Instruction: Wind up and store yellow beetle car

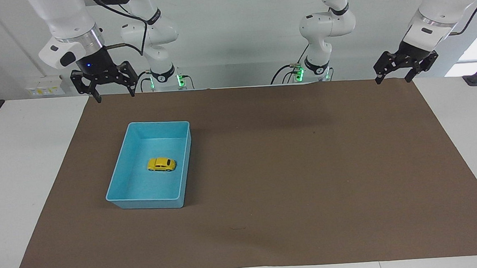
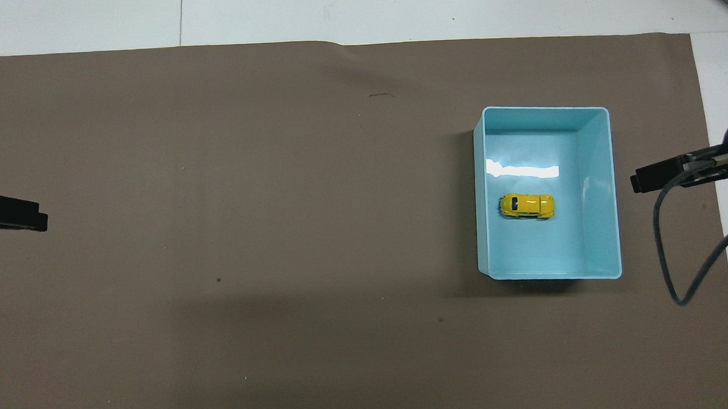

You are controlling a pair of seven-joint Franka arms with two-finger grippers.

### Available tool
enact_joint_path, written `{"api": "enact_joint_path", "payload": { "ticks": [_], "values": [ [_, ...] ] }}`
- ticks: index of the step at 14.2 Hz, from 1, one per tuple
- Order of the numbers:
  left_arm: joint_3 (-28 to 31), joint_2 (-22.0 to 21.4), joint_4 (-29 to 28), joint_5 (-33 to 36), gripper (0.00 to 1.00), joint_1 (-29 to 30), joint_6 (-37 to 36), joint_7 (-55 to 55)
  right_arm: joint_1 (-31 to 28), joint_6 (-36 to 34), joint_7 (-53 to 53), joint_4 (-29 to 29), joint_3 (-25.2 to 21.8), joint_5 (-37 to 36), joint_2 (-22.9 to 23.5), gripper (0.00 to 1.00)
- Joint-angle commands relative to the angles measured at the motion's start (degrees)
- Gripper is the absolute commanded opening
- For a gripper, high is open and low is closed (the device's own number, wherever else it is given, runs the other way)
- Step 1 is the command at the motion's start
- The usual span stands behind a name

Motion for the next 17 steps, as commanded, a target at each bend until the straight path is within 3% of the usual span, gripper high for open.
{"api": "enact_joint_path", "payload": {
  "ticks": [1, 9, 17],
  "values": [
    [-0.50, -0.65, -0.41, 0.26, 1.00, 0.70, 0.30, 0.83, -0.40, 0.59, 1.34, 0.62, -0.68, 0.64, 0.47, 1.00],
    [-0.50, -0.74, -0.41, 0.26, 1.00, 0.70, 0.22, 0.83, 0.30, -1.09, 3.54, 0.88, -1.74, -3.83, 0.47, 1.00],
    [-0.50, -0.65, -0.41, 0.26, 1.00, 0.70, 0.22, 0.83, -0.13, -1.17, 4.77, 1.85, -1.74, -1.91, 0.30, 1.00]
  ]
}}
